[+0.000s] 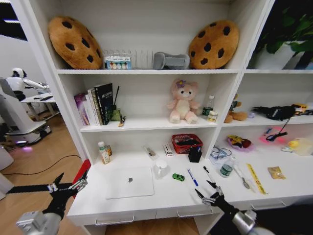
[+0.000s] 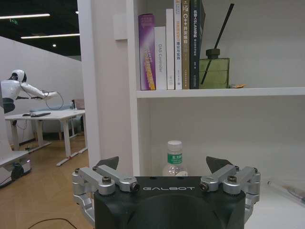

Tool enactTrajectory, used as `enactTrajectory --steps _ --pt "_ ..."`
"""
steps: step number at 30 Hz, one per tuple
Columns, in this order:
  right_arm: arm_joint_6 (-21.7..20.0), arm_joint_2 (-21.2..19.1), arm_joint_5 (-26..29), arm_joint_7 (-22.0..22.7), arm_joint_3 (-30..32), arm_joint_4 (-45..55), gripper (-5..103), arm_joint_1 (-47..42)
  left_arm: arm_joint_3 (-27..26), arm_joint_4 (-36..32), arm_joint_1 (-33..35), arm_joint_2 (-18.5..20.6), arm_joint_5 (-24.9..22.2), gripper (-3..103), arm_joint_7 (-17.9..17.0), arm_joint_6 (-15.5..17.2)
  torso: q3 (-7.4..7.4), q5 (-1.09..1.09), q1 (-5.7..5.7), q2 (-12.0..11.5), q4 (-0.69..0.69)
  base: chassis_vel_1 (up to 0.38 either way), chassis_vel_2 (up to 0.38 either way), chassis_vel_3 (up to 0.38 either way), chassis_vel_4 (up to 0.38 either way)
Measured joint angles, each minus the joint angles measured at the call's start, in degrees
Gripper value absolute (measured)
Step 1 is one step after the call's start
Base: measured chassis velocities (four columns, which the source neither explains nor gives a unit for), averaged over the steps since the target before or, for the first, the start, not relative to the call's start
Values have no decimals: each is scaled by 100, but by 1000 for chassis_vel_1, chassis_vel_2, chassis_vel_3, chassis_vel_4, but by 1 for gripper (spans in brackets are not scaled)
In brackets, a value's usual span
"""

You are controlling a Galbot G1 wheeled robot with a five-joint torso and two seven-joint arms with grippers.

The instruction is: Organize the objects on the table.

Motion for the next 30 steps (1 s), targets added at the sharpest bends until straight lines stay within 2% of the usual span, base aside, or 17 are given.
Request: enactTrajectory --steps 6,10,12,13,16,20,22,30 --pt "-17 -264 -56 -479 -107 -546 100 482 0 1 0 1 -1 100 0 0 0 -1 0 0 -3 0 0 0 0" --pt "-133 -374 -95 -621 -349 -1003 100 922 0 1 -1 3 -1 100 0 0 0 -1 0 0 -4 0 0 0 0" --pt "-296 -394 -139 -788 -690 -1269 100 1357 0 2 -1 3 -1 100 0 -1 -1 -1 0 0 -2 0 0 0 0" --pt "-296 -394 -139 -788 -690 -1269 100 1357 0 2 -1 3 -1 100 0 -1 -1 -1 0 0 -2 0 0 0 0" --pt "-389 -368 -156 -830 -1264 -1634 100 2034 -1 2 -1 4 -1 100 0 -1 -1 0 0 0 0 0 0 0 0" --pt "-440 -325 -172 -830 -1577 -1825 103 2407 -1 2 -1 4 -1 100 0 -1 -1 0 0 0 0 0 0 0 0" --pt "-475 -278 -195 -831 -1916 -2047 99 2745 -1 2 -1 4 -2 100 1 -2 0 -2 0 0 -1 0 0 0 0" --pt "-502 -146 -257 -800 -2643 -2518 97 3256 -1 2 -1 4 -2 100 1 -2 -1 -2 -1 1 -2 0 0 0 0"
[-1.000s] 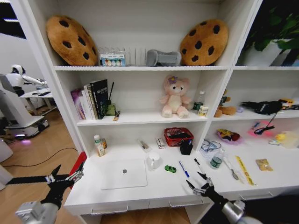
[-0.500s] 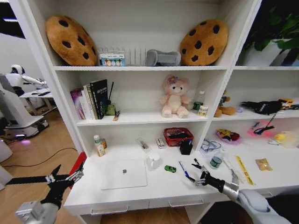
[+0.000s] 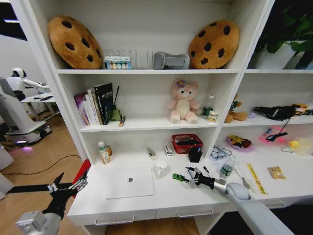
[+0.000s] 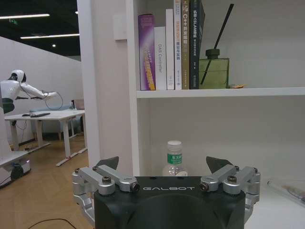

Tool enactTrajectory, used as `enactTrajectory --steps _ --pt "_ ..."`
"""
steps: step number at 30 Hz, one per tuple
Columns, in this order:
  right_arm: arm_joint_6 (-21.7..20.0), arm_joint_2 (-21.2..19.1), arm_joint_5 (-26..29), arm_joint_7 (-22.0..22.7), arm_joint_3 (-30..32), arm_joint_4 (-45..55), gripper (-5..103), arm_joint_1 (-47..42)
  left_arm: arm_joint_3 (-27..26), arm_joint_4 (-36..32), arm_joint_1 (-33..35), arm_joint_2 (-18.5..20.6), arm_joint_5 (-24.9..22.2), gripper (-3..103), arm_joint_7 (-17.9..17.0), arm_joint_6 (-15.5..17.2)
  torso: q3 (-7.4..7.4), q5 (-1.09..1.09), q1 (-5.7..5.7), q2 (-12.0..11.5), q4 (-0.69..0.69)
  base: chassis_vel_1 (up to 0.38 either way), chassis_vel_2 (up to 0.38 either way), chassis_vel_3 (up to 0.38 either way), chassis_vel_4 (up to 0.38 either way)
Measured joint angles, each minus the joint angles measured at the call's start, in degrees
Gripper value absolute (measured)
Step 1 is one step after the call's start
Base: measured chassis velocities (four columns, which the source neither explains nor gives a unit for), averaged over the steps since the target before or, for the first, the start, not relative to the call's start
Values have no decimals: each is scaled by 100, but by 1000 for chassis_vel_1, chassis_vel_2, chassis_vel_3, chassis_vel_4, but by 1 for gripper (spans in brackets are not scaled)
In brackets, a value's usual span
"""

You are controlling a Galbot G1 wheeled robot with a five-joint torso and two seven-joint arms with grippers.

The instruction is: Organize the objects on the table.

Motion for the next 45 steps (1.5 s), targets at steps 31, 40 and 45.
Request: enactTrajectory --steps 31,40,45 --pt "-40 37 -70 193 -554 -241 36 353 0 0 0 0 0 100 3 0 0 1 0 0 1 0 0 0 0" --pt "-37 -407 465 143 518 941 36 -351 0 1 0 1 0 100 2 0 -1 1 0 0 0 0 0 0 0" --pt "-100 -858 1082 210 1080 1719 36 -712 0 1 -1 1 0 100 2 0 -1 2 0 0 -2 0 0 0 0"
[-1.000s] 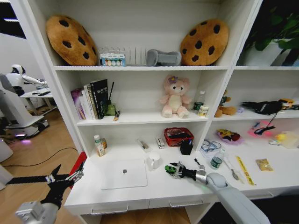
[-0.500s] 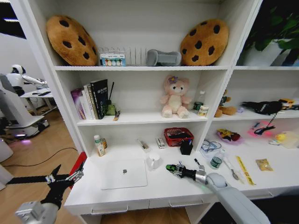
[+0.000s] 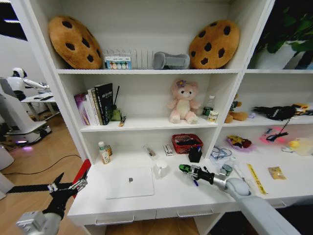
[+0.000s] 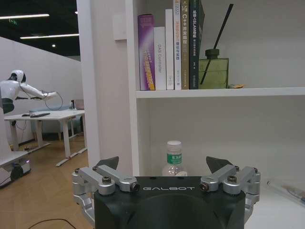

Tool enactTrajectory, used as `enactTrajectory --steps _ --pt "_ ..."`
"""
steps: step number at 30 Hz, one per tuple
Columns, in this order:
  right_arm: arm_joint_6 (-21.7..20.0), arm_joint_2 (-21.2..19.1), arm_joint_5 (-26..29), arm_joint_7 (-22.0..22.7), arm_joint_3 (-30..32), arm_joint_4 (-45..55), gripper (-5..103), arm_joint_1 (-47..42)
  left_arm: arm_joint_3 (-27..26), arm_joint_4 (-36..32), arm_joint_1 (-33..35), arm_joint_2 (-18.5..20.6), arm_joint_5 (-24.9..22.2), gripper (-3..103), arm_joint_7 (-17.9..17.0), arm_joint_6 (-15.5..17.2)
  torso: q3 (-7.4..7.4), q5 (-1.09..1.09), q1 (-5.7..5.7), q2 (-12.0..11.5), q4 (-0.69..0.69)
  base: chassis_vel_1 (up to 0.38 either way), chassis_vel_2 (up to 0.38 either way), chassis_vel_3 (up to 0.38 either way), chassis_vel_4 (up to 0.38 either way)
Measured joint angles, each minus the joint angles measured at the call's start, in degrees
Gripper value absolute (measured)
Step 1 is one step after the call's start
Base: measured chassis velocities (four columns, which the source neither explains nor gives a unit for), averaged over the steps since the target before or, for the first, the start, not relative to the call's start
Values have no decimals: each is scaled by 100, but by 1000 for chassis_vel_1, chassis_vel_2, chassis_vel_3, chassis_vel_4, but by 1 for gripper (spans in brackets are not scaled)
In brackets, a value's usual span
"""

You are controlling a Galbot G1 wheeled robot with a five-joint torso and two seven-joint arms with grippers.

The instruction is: Organize the objects on the table.

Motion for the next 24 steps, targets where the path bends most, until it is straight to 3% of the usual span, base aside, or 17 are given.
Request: enactTrajectory --steps 1,5,7,11,13,14,15,17,19,21,22,24 --pt "-62 -228 398 243 217 396 36 -49 0 0 0 0 0 100 0 0 0 -2 0 0 1 0 0 0 0" --pt "-255 -478 931 674 399 880 36 4 0 0 0 0 0 100 0 0 0 -2 0 0 3 0 0 0 0" --pt "-545 -836 1566 1109 398 1329 36 400 -1 0 0 0 0 100 -1 0 0 -2 0 1 4 0 0 0 0" --pt "-903 -1146 2088 1471 -10 1457 36 1170 -1 0 0 0 0 100 0 0 0 -2 0 0 3 0 0 0 0" --pt "-1166 -1225 2367 1739 -768 1339 36 2202 0 1 0 0 0 100 0 -1 0 -2 0 0 3 0 0 0 0" --pt "-1166 -1225 2367 1739 -768 1339 36 2202 0 1 0 0 0 100 0 -1 0 -2 0 0 3 0 0 0 0" --pt "-1286 -1197 2438 1894 -1221 1204 36 2743 0 0 0 0 0 100 2 0 0 -4 0 0 8 0 0 0 0" --pt "-1602 -1035 2621 2105 -1945 903 36 3507 0 1 0 0 0 100 -1 -1 1 -1 0 0 5 0 0 0 0" --pt "-1720 -929 2691 2140 -2233 752 36 3807 0 1 0 0 0 100 -1 -1 1 0 1 0 2 0 0 0 0" --pt "-1998 -594 2765 2227 -3033 279 36 4686 1 1 0 1 0 100 1 0 1 0 0 0 1 0 0 0 0" --pt "-1998 -594 2765 2227 -3033 279 36 4686 1 1 0 1 0 100 1 0 1 0 0 0 1 0 0 0 0" --pt "-2246 -175 2774 2417 -3691 -185 36 5318 1 1 0 1 0 100 1 -1 1 -4 0 0 3 0 0 0 0"
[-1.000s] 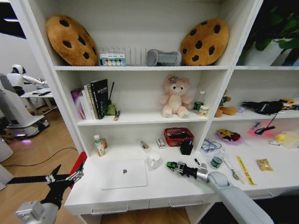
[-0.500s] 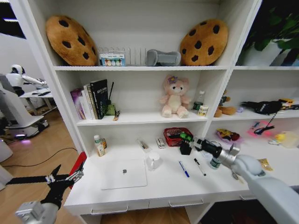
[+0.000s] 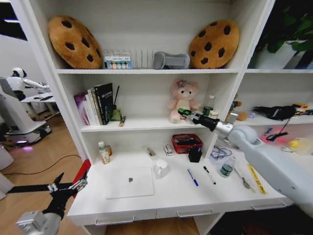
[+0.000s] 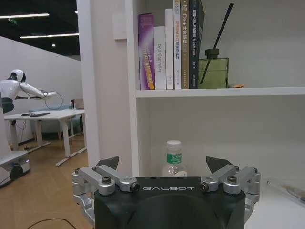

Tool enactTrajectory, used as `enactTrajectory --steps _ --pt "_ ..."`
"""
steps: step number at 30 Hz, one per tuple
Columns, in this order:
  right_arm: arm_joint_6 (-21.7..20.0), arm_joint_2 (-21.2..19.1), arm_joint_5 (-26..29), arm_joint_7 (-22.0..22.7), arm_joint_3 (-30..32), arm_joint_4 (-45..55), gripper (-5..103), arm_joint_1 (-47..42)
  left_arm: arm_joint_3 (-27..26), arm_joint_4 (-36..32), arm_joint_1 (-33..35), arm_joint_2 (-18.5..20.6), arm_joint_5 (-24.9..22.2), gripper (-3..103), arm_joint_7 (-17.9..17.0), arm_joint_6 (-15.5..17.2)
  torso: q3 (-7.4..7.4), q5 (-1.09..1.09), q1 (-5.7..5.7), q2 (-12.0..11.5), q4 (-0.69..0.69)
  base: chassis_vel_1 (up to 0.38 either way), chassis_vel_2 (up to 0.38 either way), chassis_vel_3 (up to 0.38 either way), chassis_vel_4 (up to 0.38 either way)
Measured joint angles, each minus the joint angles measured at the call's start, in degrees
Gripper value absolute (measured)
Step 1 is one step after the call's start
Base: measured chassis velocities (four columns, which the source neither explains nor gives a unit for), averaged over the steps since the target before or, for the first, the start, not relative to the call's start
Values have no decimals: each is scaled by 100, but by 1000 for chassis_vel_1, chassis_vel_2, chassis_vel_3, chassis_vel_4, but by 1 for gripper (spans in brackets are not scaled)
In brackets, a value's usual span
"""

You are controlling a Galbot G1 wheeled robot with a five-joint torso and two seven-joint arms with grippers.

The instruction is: Organize the objects on the table.

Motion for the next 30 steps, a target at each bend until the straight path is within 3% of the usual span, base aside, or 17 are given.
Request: enactTrajectory --steps 2,5,10,21,30 --pt "-73 233 0 57 -205 -218 36 187 0 0 0 0 0 100 0 0 1 2 0 0 0 0 0 0 0" --pt "-235 899 -145 178 -715 -872 36 635 -1 0 0 0 0 100 -1 0 1 1 1 -1 5 0 0 0 0" --pt "-278 1321 -225 431 -1144 -1362 36 890 0 0 0 0 0 100 -1 1 1 2 1 -1 -2 0 0 0 0" --pt "-387 1762 -200 721 -1628 -1904 36 1241 0 0 0 0 0 100 -1 1 0 3 1 0 -1 0 0 0 0" --pt "-399 1854 6 777 -1748 -1962 36 1312 0 0 0 0 0 100 -1 1 -1 2 1 0 0 0 0 0 0"
